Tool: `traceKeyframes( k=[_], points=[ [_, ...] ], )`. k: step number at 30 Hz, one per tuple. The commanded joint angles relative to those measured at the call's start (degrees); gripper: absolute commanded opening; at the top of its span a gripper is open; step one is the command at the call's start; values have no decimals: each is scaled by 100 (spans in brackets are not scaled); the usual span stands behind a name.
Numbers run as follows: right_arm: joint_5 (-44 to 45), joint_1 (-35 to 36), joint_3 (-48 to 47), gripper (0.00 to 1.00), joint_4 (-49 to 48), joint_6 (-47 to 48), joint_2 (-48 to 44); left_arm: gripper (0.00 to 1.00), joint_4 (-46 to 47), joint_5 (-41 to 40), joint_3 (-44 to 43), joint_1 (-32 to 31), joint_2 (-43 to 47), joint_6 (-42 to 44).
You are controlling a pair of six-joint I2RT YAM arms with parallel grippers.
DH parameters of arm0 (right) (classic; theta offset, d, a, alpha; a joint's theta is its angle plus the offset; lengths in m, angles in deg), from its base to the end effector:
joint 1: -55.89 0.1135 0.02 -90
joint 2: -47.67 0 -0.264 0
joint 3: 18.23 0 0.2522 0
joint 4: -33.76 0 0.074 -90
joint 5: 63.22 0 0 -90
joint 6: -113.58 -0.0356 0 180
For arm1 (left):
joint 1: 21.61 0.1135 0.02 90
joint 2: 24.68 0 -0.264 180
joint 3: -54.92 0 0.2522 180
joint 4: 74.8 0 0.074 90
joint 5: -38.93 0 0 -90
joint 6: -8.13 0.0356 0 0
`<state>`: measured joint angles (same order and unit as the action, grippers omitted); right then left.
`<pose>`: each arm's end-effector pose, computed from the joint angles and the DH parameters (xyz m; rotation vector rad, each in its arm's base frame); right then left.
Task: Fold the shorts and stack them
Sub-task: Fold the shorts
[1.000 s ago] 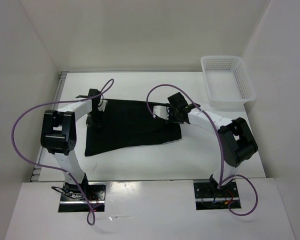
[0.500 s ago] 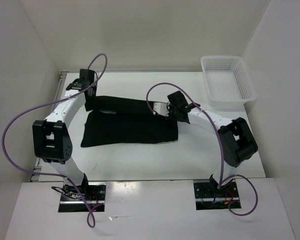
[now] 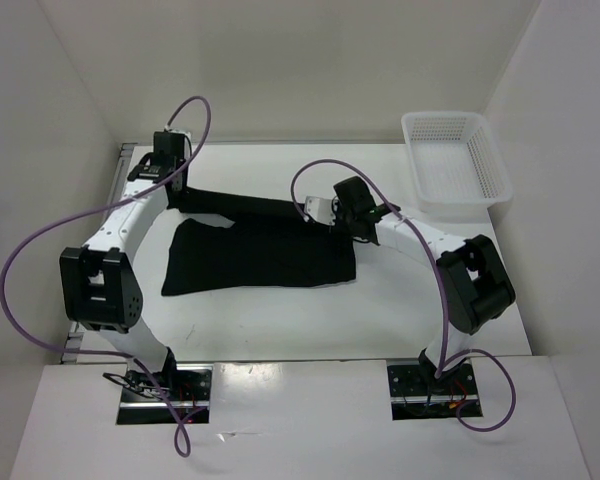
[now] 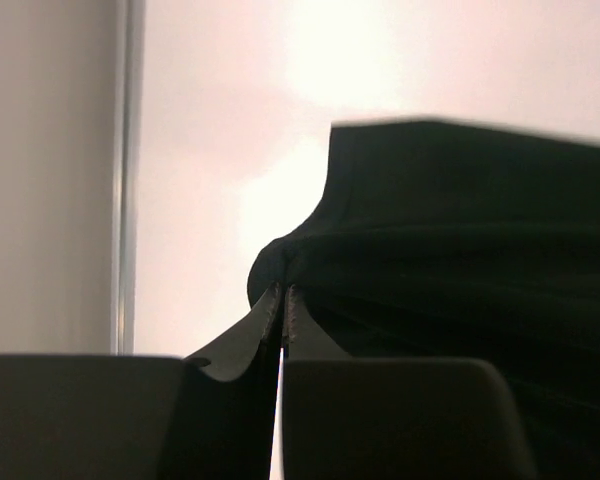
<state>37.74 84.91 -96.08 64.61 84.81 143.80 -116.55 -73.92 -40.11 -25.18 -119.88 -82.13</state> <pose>0.3172 0.1682 0.2145 -1.6846 1.8016 -0.4820 0.3757 -0.0096 0.3043 -0.1383 2.2641 0.4226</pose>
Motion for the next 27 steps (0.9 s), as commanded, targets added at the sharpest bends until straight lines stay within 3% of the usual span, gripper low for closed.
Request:
traceKeyframes(
  k=[1,3,6,9,10,18,27],
  points=[
    [397,16,-488,0,-520,64,194,0,839,-597,-651,155,-349,25],
    [651,-36,-796,0,-679,-205,492,0,577,-711,-1712,208,-815,25],
    [714,-88,-1394,0,-558,-585,494,0,-22,-344,-2427,260,-713,25],
    [468,-89,-1177,0,-162,-498,-32,0,126,-97,-1351,156,324,25],
    [468,-89,-862,0,-161,-437,-286,0,40,-97,-608,155,796,25],
    [-208,244,536,0,814,-24,-1044,0,-840,-53,2462,-90,2758,25],
    [-454,614,1531,0,920,239,-1097,0,-1042,176,4135,-144,2876,25]
  ],
)
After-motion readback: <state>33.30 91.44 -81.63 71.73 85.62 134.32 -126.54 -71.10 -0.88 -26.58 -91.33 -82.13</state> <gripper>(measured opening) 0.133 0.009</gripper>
